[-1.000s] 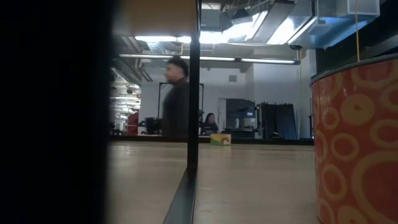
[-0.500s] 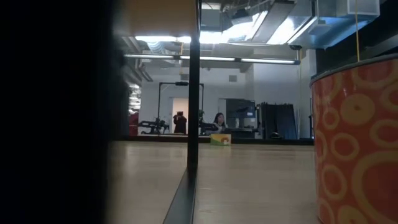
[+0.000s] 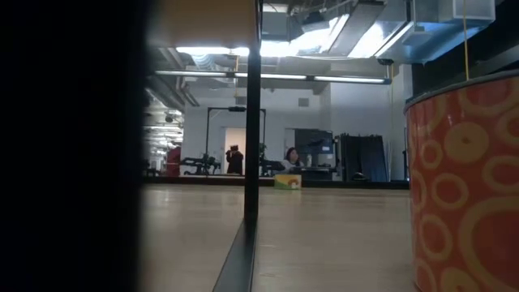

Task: Pick and place cans onto a shelf
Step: Put the canned chicken soup on the shelf

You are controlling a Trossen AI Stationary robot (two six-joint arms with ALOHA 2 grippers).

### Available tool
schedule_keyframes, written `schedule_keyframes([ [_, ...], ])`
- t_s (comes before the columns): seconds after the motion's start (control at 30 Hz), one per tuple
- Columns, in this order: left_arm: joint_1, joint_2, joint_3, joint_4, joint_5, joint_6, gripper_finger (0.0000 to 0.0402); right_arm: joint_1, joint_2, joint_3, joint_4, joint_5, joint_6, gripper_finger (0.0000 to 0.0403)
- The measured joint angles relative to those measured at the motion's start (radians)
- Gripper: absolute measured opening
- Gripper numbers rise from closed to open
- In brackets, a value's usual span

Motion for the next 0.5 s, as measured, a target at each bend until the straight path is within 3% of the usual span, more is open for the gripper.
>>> schedule_keyframes([
  [0.5, -0.009, 0.007, 0.000, -0.022, 0.025, -0.039, 0.0000, 0.000, 0.000, 0.000, 0.000, 0.000, 0.000, 0.0056],
])
